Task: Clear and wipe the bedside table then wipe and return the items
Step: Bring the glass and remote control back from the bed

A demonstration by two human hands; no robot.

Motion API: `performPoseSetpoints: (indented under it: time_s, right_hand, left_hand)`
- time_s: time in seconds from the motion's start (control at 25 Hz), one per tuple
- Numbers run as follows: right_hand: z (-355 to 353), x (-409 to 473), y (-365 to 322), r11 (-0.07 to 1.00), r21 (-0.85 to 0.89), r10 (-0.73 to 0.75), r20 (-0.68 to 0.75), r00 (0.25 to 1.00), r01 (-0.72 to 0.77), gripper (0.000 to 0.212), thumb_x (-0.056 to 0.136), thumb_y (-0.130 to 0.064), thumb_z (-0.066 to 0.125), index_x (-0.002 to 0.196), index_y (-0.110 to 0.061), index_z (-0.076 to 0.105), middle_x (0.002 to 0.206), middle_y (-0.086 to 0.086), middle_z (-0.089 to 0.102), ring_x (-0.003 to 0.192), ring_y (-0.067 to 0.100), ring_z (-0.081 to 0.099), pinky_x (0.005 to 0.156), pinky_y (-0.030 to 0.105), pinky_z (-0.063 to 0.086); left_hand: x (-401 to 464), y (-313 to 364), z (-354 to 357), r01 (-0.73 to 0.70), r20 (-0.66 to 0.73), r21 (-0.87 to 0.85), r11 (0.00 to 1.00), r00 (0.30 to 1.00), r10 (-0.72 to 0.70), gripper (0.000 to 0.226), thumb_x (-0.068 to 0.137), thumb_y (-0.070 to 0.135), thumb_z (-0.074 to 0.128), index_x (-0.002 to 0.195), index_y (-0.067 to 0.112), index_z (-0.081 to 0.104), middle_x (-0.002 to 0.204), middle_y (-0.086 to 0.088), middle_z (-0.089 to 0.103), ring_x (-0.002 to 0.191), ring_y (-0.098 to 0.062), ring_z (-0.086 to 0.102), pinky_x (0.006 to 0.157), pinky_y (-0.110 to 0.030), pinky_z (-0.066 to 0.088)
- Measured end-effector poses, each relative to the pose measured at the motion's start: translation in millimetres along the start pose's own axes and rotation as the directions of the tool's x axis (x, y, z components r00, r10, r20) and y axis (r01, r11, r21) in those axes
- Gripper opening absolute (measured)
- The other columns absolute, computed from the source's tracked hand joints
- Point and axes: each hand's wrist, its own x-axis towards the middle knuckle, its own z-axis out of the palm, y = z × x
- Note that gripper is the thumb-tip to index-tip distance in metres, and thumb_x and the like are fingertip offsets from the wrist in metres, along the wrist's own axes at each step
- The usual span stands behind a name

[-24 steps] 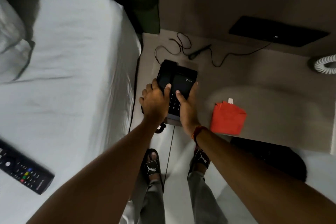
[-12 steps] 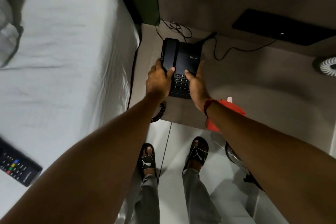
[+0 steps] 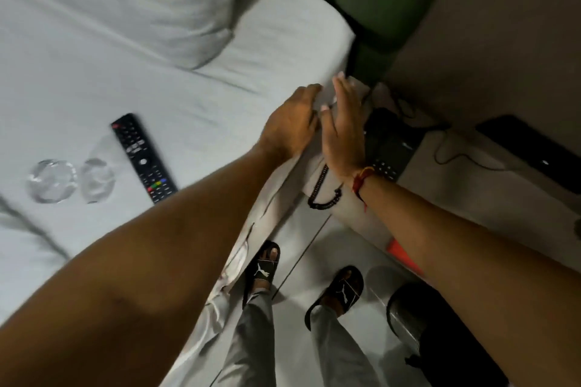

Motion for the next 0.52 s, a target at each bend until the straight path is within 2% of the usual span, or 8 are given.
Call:
performPoseSetpoints:
  time_s: [0.08,0.2,0.28,0.36,0.44,0.52]
  right_hand:
    - [26.1,-1.2,-49.9,0.995,0.028,-0.093,0.053,0.994,0.091,0.054,0.101,-0.016,0.045,0.153,-0.005,0.036,0.162,0.013,0.034,0.153,0.027,0.028,0.123,0.05,0.027]
    - [67.0,-19.2,-112.1,0.975,-0.039,-0.21,0.16,0.964,0.219,0.054,0.098,-0.012,0.052,0.149,0.002,0.04,0.155,0.019,0.043,0.144,0.033,0.04,0.119,0.047,0.034]
    - [95.4,-36.3,-140.1,0.955,-0.176,-0.178,0.309,0.934,0.24,0.06,0.096,-0.019,0.059,0.148,0.002,0.04,0.148,0.021,0.046,0.134,0.038,0.045,0.113,0.048,0.04]
    - [129.4,-57.2,-164.6,0.915,-0.309,-0.102,0.442,0.891,0.258,0.067,0.093,-0.033,0.063,0.147,-0.002,0.039,0.142,0.019,0.048,0.128,0.038,0.046,0.107,0.046,0.042]
    - [154.7,-74.0,-175.4,0.891,-0.383,-0.024,0.493,0.869,0.242,0.067,0.088,-0.045,0.067,0.136,-0.004,0.046,0.135,0.017,0.051,0.125,0.037,0.047,0.102,0.044,0.042]
    - [183.0,-89.9,-181.0,0.88,-0.417,0.025,0.516,0.856,0.226,0.067,0.083,-0.049,0.07,0.128,-0.003,0.05,0.13,0.016,0.052,0.122,0.035,0.048,0.101,0.043,0.044]
  left_hand:
    - [-26.5,-18.1,-52.1,-0.004,-0.145,0.103,0.995,0.989,0.019,0.047,0.097,0.026,0.041,0.139,0.009,0.051,0.132,-0.014,0.061,0.117,-0.032,0.059,0.092,-0.045,0.052]
    - [-76.0,-77.1,-125.4,0.266,-0.338,0.273,0.924,0.926,-0.167,0.044,0.092,0.023,0.049,0.134,0.009,0.054,0.128,-0.016,0.06,0.116,-0.039,0.055,0.088,-0.05,0.05]
    - [-116.7,-119.5,-158.4,0.453,-0.362,0.382,0.805,0.875,-0.321,0.048,0.091,0.03,0.053,0.134,0.008,0.052,0.127,-0.018,0.056,0.116,-0.042,0.053,0.087,-0.05,0.047]
    - [-162.1,-154.8,-181.8,0.582,-0.373,0.406,0.704,0.809,-0.454,0.056,0.091,0.043,0.056,0.135,0.008,0.049,0.131,-0.02,0.053,0.118,-0.043,0.051,0.092,-0.054,0.044]
    - [-191.1,-175.1,-189.3,0.683,-0.344,0.348,0.642,0.73,-0.59,0.07,0.088,0.056,0.062,0.138,0.009,0.046,0.136,-0.02,0.048,0.123,-0.045,0.048,0.097,-0.058,0.042]
    - [-212.4,-195.3,-192.5,0.771,-0.295,0.232,0.593,0.637,-0.712,0.082,0.082,0.061,0.07,0.141,0.01,0.042,0.141,-0.02,0.044,0.127,-0.047,0.045,0.098,-0.059,0.043]
